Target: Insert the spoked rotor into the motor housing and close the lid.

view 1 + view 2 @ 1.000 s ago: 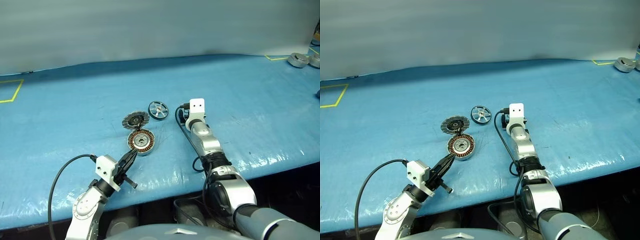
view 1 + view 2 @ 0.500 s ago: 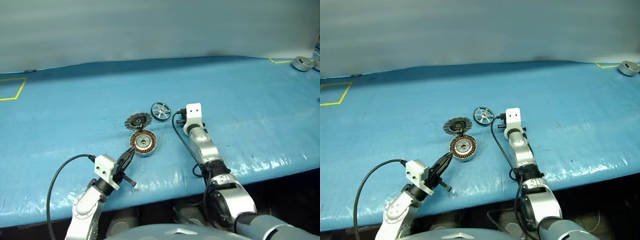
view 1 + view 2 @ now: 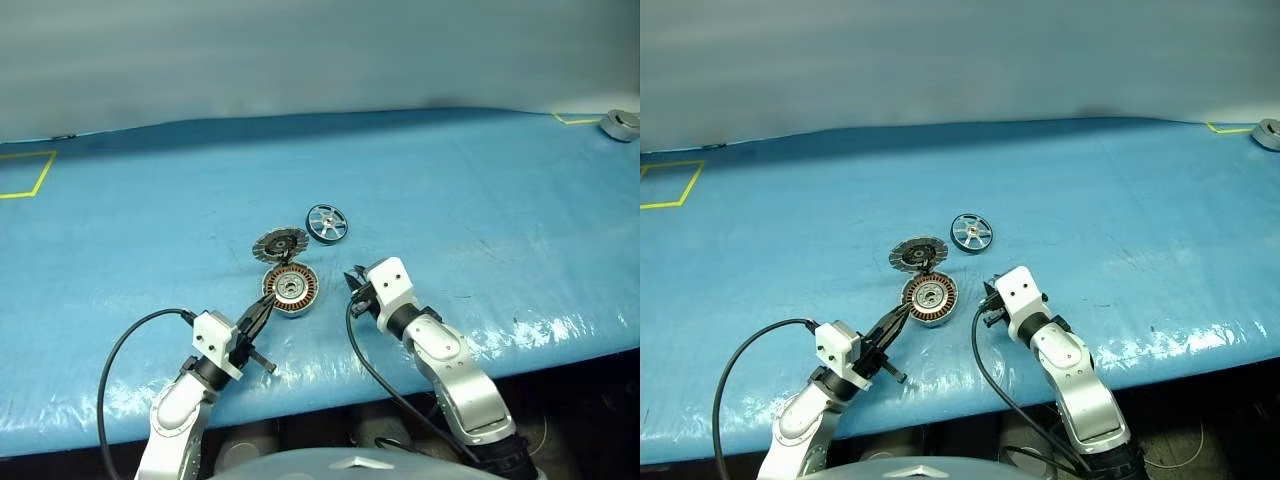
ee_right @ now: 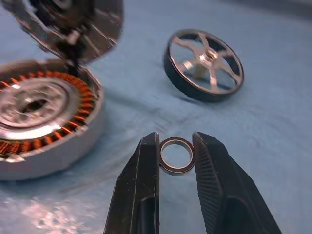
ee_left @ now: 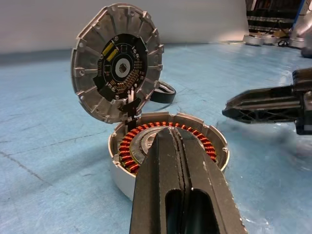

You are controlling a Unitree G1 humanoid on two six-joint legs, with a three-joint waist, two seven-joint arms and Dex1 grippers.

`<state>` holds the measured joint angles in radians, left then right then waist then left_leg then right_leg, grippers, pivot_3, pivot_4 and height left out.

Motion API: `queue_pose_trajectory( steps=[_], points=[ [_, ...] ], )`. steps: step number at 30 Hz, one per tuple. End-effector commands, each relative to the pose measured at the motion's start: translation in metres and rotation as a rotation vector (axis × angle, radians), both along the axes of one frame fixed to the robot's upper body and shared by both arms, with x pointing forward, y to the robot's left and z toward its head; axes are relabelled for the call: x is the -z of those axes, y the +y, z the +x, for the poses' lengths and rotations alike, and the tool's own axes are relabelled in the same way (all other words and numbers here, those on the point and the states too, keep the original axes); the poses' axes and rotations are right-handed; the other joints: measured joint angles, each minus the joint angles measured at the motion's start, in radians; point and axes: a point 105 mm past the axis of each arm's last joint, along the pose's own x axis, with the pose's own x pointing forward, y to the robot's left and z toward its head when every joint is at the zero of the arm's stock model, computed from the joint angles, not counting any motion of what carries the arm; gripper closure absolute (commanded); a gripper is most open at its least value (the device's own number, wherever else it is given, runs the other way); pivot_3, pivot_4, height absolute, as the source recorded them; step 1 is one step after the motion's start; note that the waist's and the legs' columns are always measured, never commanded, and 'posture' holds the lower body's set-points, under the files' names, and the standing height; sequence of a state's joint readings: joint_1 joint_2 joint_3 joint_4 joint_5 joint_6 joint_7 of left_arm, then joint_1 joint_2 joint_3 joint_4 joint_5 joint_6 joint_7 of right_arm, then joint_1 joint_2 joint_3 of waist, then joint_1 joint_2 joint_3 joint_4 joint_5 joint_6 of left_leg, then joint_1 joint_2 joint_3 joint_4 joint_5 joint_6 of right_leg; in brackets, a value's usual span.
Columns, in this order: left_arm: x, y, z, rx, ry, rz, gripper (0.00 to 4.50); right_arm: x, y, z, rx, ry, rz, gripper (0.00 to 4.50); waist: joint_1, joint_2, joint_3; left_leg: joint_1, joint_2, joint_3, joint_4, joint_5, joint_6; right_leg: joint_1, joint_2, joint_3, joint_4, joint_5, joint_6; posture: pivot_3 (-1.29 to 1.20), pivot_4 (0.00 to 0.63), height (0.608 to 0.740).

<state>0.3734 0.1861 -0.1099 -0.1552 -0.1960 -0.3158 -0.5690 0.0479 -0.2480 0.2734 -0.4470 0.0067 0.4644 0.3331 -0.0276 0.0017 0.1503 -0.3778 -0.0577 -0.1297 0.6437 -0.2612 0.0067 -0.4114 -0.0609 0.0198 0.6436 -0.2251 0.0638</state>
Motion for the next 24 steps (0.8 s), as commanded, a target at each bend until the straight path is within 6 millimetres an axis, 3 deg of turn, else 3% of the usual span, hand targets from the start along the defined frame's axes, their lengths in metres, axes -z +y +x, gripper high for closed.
queue_pose_trajectory(
  steps=[1,11,24],
  points=[
    [-0.004,0.003,-0.002,-0.007,-0.029,-0.021,4.50,-0.027,0.022,-0.006,-0.113,-0.063,0.040,3.84,0.003,-0.001,0.002,0.000,0.000,-0.001,0.001,0.000,0.000,0.001,0.000,-0.001,0.000,0.000,0.000,0.00,0.150,0.740],
    [0.003,0.007,-0.010,-0.043,-0.031,-0.037,4.50,-0.018,0.073,-0.005,-0.239,-0.015,0.039,3.84,0.013,-0.004,0.005,-0.001,-0.001,-0.001,0.001,-0.001,0.000,0.000,-0.001,-0.001,-0.001,0.000,0.000,0.00,0.150,0.740],
    [0.011,0.005,-0.012,-0.034,-0.017,-0.018,4.50,0.011,0.079,-0.003,-0.255,0.093,0.033,3.84,0.013,-0.004,0.005,-0.001,-0.001,-0.002,0.002,-0.001,0.000,0.000,0.000,-0.002,-0.001,0.000,0.000,0.00,0.150,0.740]
  ],
)
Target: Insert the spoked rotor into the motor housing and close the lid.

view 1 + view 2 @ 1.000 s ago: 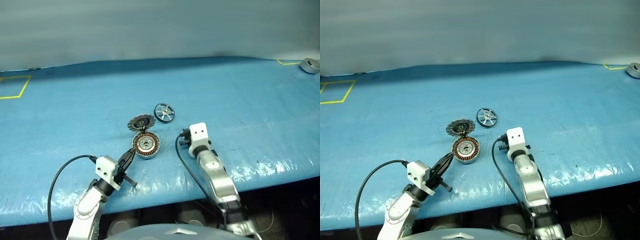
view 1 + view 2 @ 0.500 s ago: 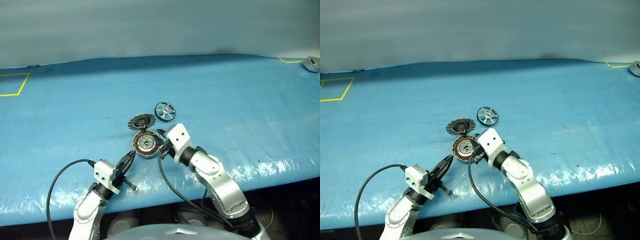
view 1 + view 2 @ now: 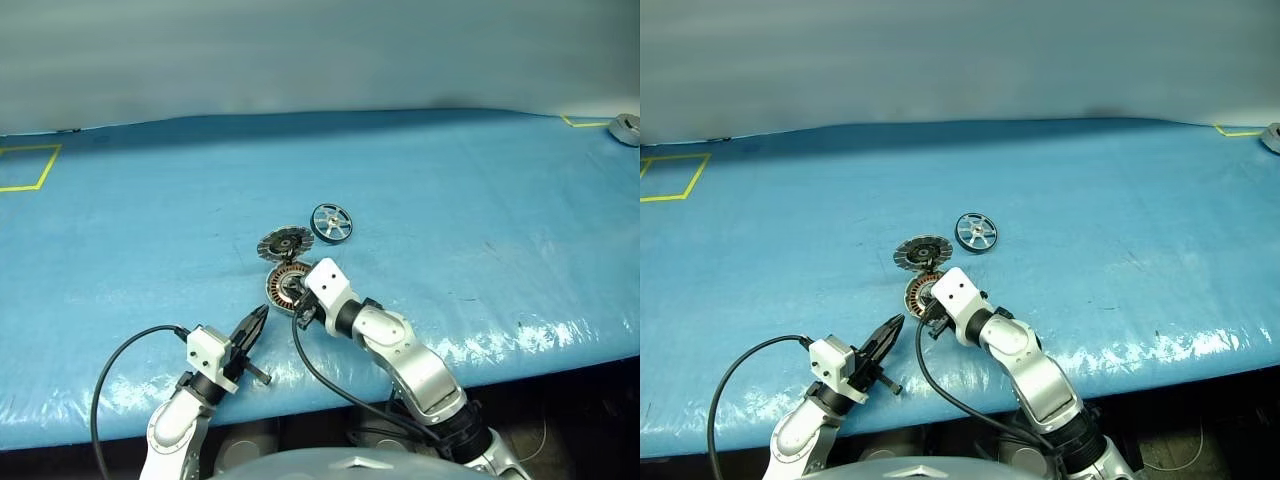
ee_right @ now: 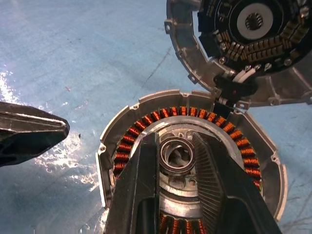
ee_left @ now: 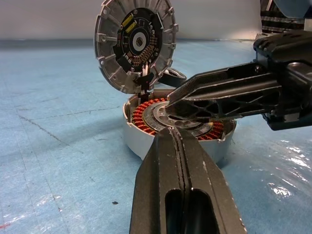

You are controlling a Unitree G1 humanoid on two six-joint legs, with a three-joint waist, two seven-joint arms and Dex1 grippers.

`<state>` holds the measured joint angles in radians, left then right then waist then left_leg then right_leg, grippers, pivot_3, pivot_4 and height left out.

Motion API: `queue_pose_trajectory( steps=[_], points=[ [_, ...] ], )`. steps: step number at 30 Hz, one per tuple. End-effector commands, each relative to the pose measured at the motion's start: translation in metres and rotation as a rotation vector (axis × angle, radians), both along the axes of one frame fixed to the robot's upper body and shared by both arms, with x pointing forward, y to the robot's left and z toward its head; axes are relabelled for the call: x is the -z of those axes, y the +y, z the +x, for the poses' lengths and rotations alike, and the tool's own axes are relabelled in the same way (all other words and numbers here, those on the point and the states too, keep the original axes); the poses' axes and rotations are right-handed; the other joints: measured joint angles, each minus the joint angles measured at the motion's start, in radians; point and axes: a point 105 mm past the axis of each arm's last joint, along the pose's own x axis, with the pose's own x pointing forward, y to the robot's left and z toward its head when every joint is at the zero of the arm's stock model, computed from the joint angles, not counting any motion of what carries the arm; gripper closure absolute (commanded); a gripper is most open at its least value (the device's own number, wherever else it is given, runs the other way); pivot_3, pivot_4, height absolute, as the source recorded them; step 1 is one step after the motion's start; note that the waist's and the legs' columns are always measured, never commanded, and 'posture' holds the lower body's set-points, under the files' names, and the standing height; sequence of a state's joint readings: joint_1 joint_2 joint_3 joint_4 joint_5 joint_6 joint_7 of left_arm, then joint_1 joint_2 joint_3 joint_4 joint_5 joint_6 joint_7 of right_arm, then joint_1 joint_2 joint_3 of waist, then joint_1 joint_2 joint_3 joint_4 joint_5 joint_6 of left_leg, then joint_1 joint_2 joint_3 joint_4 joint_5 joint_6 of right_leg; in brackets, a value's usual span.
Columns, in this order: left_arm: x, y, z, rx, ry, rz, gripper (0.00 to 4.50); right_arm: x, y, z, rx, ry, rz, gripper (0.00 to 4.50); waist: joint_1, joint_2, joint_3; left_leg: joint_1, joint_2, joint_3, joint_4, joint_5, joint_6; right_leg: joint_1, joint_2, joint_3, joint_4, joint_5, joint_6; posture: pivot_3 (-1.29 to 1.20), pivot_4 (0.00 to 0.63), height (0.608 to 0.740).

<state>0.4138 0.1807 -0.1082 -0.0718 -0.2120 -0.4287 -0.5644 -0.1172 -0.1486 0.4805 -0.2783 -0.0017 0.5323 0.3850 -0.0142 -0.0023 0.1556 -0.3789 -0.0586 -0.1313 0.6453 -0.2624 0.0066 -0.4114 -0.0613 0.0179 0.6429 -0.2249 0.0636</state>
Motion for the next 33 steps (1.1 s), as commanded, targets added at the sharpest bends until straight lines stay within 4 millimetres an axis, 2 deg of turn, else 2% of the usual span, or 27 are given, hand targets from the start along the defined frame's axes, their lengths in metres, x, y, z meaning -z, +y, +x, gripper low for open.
queue_pose_trajectory(
  steps=[1,5,6,11,15,17,18,20,31,33],
  points=[
    [-0.002,-0.003,-0.002,0.008,-0.025,-0.002,4.50,-0.005,0.004,0.001,0.005,-0.007,0.036,3.84,0.000,0.000,0.000,0.000,0.000,0.000,0.000,0.000,0.000,0.000,0.000,0.000,0.000,0.000,0.000,0.00,0.150,0.740],
    [-0.002,-0.003,-0.002,0.012,-0.024,-0.004,4.50,-0.003,0.002,0.005,0.028,-0.001,0.041,3.84,0.000,0.000,0.000,0.000,0.000,0.000,0.000,0.000,0.000,0.000,0.000,0.000,0.000,0.000,0.000,0.00,0.150,0.740],
    [-0.002,-0.004,-0.002,0.012,-0.023,-0.005,4.50,-0.003,0.002,0.005,0.031,-0.001,0.043,3.11,0.000,0.000,0.000,0.000,0.000,0.000,0.001,0.000,0.000,0.000,0.000,0.000,0.000,0.000,0.000,0.00,0.150,0.740],
    [0.001,-0.004,-0.002,0.015,-0.020,-0.006,4.50,-0.005,0.000,0.008,0.046,-0.015,0.047,1.53,0.000,0.000,0.000,0.000,0.000,0.000,0.001,0.000,0.000,0.000,0.000,0.000,0.000,0.000,0.001,0.00,0.150,0.740],
    [0.002,-0.004,-0.002,0.013,-0.017,-0.005,4.50,-0.015,-0.001,0.002,0.020,-0.028,0.062,0.23,0.000,0.000,0.000,0.000,0.000,0.000,0.001,0.000,0.000,0.000,0.000,0.000,0.000,0.000,0.000,0.00,0.150,0.740],
    [0.003,-0.005,-0.002,0.012,-0.015,-0.006,4.50,-0.022,-0.001,-0.003,0.002,-0.033,0.081,0.23,0.001,0.000,0.000,0.000,0.000,0.000,0.001,0.000,0.000,0.000,0.000,0.000,0.000,0.000,0.000,0.00,0.150,0.740],
    [0.003,-0.005,-0.001,0.012,-0.014,-0.007,4.50,-0.026,-0.002,-0.004,0.001,-0.035,0.089,0.34,0.001,0.000,0.000,0.000,0.000,0.000,0.001,0.000,0.000,0.001,0.000,0.000,0.000,0.000,0.000,0.00,0.150,0.740],
    [0.003,-0.005,-0.001,0.013,-0.013,-0.008,4.50,-0.031,-0.003,-0.006,0.004,-0.032,0.099,0.84,-0.001,0.000,0.000,0.000,0.000,0.000,0.001,0.000,0.000,0.001,0.000,0.000,0.000,0.000,0.000,0.00,0.150,0.740],
    [0.003,-0.007,0.002,0.014,-0.026,-0.015,4.50,-0.040,0.002,0.000,0.089,0.063,0.021,4.47,0.001,0.000,0.000,0.000,0.000,-0.001,0.002,0.000,0.000,0.000,0.000,0.000,0.001,0.001,0.000,0.00,0.150,0.740],
    [0.003,-0.007,0.002,0.012,-0.032,-0.014,4.50,-0.041,0.004,0.000,0.094,0.078,0.013,4.47,0.001,0.000,0.000,0.000,0.000,-0.001,0.002,0.000,0.000,0.000,0.000,0.000,0.001,0.002,-0.002,0.00,0.150,0.740]
  ],
)
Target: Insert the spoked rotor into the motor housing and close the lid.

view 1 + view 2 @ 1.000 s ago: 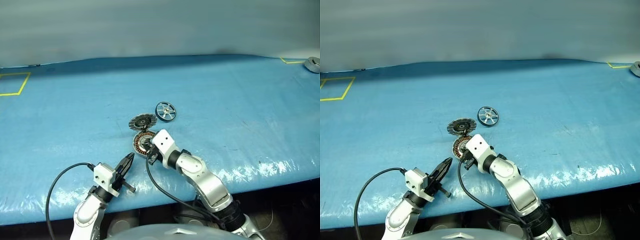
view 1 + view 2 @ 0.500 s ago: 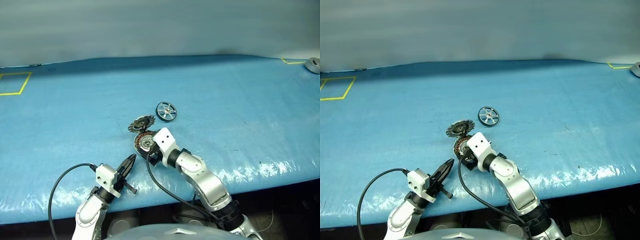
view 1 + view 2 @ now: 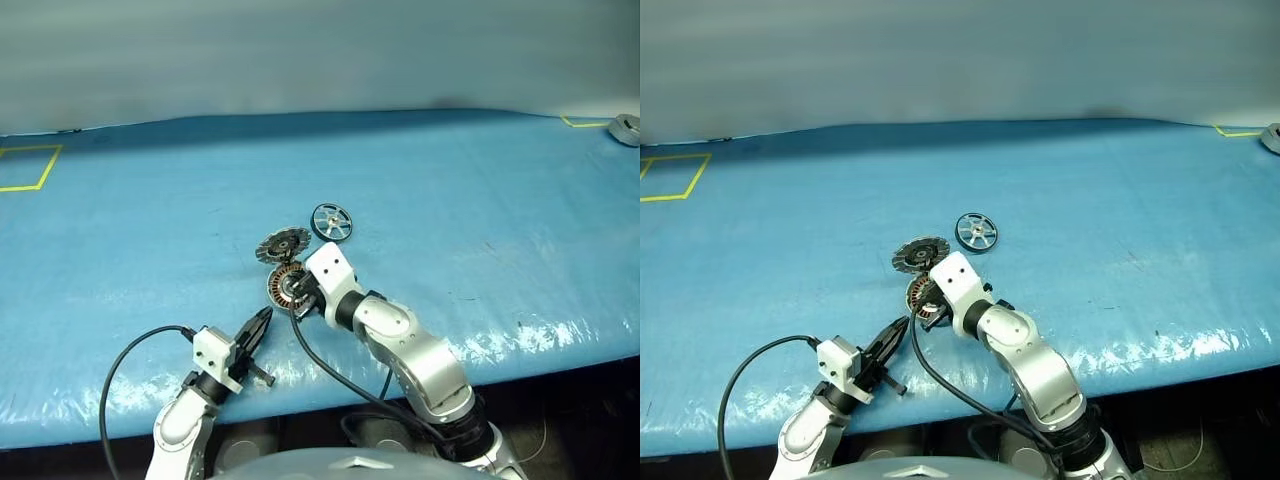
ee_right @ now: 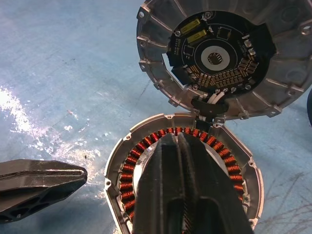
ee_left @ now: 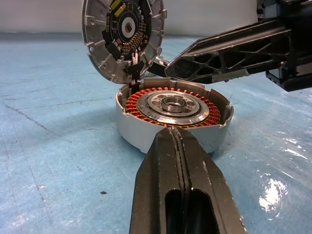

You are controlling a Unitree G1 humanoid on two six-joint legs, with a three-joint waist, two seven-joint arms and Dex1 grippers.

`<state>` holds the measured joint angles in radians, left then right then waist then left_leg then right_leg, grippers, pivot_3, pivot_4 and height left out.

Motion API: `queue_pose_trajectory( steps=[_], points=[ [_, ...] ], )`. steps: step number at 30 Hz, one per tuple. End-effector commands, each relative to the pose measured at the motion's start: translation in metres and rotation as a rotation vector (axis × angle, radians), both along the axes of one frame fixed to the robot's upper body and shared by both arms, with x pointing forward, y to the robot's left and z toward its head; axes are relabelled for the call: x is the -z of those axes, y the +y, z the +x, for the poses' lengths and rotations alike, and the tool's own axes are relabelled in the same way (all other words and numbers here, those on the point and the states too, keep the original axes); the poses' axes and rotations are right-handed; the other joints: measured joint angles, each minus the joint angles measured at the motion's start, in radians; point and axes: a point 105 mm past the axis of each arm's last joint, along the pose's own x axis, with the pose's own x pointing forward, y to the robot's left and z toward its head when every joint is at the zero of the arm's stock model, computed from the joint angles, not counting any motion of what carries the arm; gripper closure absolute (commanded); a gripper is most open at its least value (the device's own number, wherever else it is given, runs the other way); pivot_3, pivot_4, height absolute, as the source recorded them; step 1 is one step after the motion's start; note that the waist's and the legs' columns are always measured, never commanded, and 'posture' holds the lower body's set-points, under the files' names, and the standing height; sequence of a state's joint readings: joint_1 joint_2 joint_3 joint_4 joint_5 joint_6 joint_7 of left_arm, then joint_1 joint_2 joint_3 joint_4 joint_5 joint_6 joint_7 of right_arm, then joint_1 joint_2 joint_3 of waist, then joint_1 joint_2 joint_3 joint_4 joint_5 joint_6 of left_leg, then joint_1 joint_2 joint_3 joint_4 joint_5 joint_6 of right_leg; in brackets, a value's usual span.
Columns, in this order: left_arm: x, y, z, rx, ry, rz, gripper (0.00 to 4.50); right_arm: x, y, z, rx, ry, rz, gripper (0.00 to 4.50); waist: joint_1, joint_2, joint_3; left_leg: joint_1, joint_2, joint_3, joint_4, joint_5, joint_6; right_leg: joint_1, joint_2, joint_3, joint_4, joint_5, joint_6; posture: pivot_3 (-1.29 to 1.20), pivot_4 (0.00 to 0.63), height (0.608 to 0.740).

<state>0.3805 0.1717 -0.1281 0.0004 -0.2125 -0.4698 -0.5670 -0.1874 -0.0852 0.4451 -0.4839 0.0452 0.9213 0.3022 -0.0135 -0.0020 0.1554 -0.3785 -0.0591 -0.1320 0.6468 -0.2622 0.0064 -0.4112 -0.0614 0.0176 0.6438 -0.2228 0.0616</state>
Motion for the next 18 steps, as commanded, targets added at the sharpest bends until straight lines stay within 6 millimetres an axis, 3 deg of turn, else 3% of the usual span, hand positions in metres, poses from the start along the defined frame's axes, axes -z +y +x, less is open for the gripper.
queue_pose_trajectory(
  steps=[1,18],
  points=[
    [-0.004,-0.002,-0.001,-0.004,-0.035,-0.002,4.50,-0.012,0.004,-0.001,0.006,-0.008,0.006,4.47,0.000,0.000,0.000,0.000,0.000,0.000,0.000,0.000,0.000,0.000,0.000,0.000,0.000,0.001,-0.001,0.00,0.150,0.740],
    [-0.005,-0.004,0.000,-0.011,-0.041,0.007,4.50,0.001,0.007,-0.008,-0.039,0.063,-0.076,4.47,-0.007,0.000,0.000,0.000,0.000,0.000,0.000,0.000,0.000,0.000,0.000,0.000,0.000,0.001,-0.002,0.00,0.150,0.740]
  ],
)
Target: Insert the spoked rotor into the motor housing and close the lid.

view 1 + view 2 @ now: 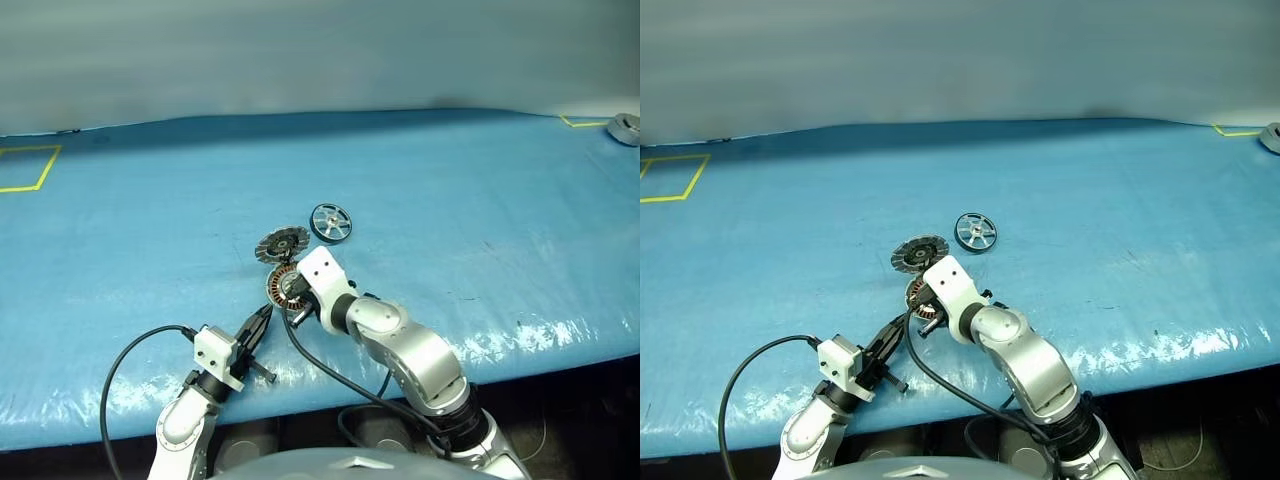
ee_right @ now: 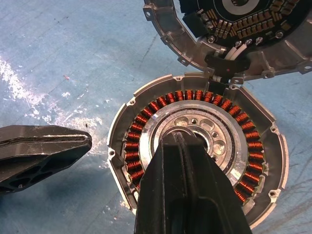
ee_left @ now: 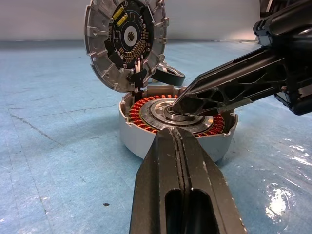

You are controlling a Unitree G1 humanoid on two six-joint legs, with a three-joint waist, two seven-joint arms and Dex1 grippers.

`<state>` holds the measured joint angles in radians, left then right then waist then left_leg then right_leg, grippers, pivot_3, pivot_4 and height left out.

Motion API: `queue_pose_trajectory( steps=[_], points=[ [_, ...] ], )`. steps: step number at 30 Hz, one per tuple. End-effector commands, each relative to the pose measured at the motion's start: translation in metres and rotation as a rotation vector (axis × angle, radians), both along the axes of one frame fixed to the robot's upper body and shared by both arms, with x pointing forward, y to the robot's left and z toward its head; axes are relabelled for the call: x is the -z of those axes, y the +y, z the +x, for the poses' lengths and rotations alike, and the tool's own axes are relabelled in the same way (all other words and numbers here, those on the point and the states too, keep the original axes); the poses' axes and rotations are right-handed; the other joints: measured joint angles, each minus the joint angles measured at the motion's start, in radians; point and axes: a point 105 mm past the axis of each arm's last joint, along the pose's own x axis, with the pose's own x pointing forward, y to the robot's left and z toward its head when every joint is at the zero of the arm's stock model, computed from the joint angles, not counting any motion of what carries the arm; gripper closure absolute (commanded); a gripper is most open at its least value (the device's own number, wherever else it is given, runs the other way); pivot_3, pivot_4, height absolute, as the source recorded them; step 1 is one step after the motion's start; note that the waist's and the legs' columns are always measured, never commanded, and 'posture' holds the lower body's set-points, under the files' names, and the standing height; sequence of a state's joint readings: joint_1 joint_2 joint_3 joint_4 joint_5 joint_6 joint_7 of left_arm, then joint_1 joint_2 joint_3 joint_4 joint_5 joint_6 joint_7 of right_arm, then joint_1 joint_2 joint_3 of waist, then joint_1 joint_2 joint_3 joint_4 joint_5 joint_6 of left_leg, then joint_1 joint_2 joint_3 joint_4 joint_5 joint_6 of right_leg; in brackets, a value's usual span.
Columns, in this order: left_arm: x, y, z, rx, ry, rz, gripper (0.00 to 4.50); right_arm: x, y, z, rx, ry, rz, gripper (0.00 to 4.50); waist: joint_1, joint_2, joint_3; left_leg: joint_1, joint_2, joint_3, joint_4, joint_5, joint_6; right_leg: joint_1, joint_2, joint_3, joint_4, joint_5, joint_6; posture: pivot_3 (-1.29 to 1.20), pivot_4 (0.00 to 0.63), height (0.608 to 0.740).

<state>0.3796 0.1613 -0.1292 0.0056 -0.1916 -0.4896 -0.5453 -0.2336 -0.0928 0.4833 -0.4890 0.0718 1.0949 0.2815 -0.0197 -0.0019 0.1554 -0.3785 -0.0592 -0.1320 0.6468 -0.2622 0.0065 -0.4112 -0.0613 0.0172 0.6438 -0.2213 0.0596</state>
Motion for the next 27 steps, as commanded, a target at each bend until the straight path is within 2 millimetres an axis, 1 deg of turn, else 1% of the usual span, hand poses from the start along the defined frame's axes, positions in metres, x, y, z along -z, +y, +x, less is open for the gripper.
queue_pose_trajectory(
  steps=[1,12,27],
  points=[
    [-0.004,-0.003,-0.001,0.007,-0.026,0.000,4.50,-0.011,0.003,0.000,-0.014,-0.045,0.006,4.47,-0.001,0.000,0.000,0.000,0.000,0.000,0.000,0.000,0.000,0.000,0.000,0.000,0.000,0.000,0.000,0.00,0.150,0.740],
    [-0.002,-0.005,-0.001,0.005,-0.019,-0.005,4.50,-0.010,-0.005,0.010,0.043,-0.062,-0.042,4.47,-0.001,0.000,0.000,0.000,0.000,0.000,0.000,0.000,0.000,0.000,0.000,0.000,0.000,0.000,0.000,0.00,0.150,0.740],
    [0.003,-0.004,-0.003,-0.013,-0.008,-0.013,4.50,-0.004,-0.002,0.013,0.043,-0.049,-0.049,4.47,-0.002,0.000,0.000,0.000,0.000,0.000,0.000,0.000,0.000,0.000,0.000,0.000,0.000,0.000,0.000,0.00,0.150,0.740]
  ],
)
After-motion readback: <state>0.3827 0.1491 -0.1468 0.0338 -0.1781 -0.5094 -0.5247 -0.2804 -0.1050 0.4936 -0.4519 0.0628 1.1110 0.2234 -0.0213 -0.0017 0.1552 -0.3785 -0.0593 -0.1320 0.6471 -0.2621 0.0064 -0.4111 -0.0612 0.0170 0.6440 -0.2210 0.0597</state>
